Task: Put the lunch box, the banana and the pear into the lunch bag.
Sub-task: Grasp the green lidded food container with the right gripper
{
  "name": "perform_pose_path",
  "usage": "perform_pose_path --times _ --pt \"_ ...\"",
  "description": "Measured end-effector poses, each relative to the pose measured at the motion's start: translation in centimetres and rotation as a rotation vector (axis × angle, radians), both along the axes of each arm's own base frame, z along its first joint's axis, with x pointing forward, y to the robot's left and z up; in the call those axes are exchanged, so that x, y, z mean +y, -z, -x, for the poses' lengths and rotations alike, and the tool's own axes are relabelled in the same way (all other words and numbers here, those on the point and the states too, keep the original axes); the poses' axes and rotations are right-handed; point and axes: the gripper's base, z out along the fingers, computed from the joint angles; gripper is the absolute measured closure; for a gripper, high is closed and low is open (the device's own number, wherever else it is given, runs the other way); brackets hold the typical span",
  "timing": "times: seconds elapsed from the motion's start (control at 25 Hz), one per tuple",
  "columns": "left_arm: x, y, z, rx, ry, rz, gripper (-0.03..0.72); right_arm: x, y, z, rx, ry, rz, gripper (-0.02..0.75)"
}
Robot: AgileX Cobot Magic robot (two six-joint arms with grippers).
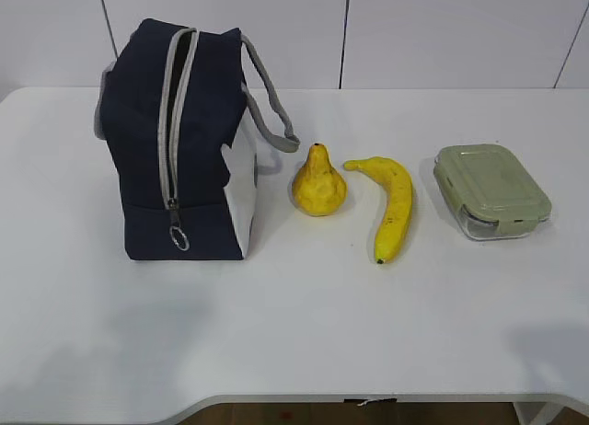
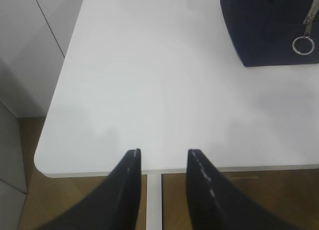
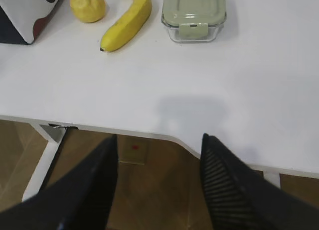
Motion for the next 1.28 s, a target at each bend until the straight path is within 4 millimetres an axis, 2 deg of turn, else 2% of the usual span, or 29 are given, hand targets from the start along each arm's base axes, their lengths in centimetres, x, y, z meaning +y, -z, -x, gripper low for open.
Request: perform_pose_path --times 0.2,0.32,0.76,1.04,1.28 --pt "0.0 0.0 0.0 0.0 0.0 0.0 0.452 0.0 -2.1 0.1 -0.131 0.021 -0.053 0.308" --pt "0.0 0.0 0.0 0.0 0.0 0.0 0.452 0.0 -3.4 -0.9 -0.176 0.034 -0.063 0.308" --pt "0.0 0.0 0.0 0.0 0.0 0.0 0.452 -0.4 -7.2 -8.7 -0.209 0.082 -0.071 0.308" --pt "0.0 0.0 0.0 0.0 0.0 0.0 0.452 -0.4 -7.7 -14.5 -0.074 0.094 -0.069 0.308" --pt "0.0 0.0 0.0 0.0 0.0 0.0 0.452 -0.2 -7.1 -18.9 0.05 0.098 -0.118 0.308"
